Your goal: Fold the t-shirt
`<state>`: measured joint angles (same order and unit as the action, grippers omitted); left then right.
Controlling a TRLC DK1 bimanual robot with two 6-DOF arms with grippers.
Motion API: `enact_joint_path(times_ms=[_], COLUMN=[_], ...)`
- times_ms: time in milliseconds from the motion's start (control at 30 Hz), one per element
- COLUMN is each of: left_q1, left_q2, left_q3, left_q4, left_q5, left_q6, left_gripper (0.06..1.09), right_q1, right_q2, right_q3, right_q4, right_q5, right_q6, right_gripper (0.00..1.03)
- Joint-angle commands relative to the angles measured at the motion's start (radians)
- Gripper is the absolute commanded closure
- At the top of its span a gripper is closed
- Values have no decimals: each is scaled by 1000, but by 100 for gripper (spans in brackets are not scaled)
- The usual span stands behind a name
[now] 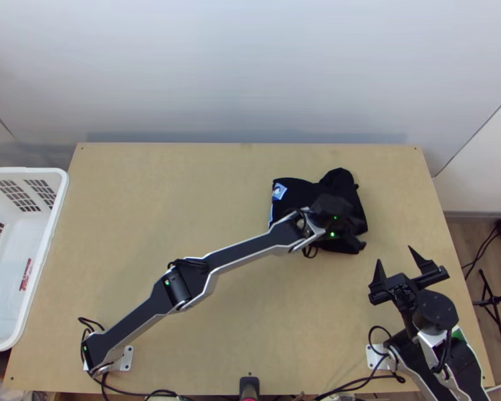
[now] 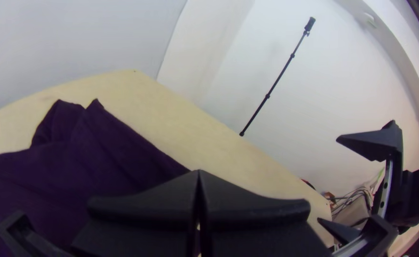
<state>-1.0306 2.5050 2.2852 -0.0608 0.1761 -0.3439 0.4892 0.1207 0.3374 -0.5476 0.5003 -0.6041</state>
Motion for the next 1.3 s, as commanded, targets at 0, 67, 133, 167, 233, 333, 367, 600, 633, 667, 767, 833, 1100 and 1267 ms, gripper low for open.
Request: enact_joint_path(times_ms=[0, 67, 133, 167, 233, 333, 367, 600, 633, 667, 767, 833, 1100, 1267], left_q1=[14, 41, 52, 53, 55, 50, 44, 35, 38, 44, 56, 67, 73, 112], left_q2=[48, 66, 84, 94, 114, 112, 121, 110, 98, 81, 5, -58, -368, -503], left_q3=[2, 2, 3, 2, 3, 14, 23, 33, 33, 33, 33, 31, 17, -89], left_q4=[19, 1, -33, -48, -63, -76, -83, -163, -166, -169, -182, -186, -255, -327], left_q5=[8, 10, 10, 10, 10, 10, 6, 16, 16, 17, 23, 36, 45, 36], left_q6=[-21, -32, -40, -41, -58, -60, -56, -29, -29, -29, -29, -29, -23, 39], left_gripper=[105, 104, 104, 103, 81, 68, 68, 38, 34, 31, 20, 18, 12, 12], right_q1=[-15, -15, -12, -12, -11, -11, -12, -9, -9, -9, -9, -9, -5, -55], right_q2=[-43, -39, -36, -33, -32, -33, -32, -23, -21, -18, -12, 4, 85, 263], right_q3=[-21, -29, -29, -28, -24, -21, -21, -15, -14, -12, -3, 12, 46, 143], right_q4=[-5, 11, 25, 26, 28, 28, 29, 51, 57, 57, 63, 71, 135, 101], right_q5=[-2, -2, -3, -3, -3, -3, -3, -2, -2, -2, -3, -3, -5, -117], right_q6=[-20, -20, -20, -19, -19, -17, -17, -19, -19, -19, -19, -19, -31, 168], right_gripper=[9, 9, 9, 9, 9, 9, 9, 9, 9, 9, 9, 9, 9, 11])
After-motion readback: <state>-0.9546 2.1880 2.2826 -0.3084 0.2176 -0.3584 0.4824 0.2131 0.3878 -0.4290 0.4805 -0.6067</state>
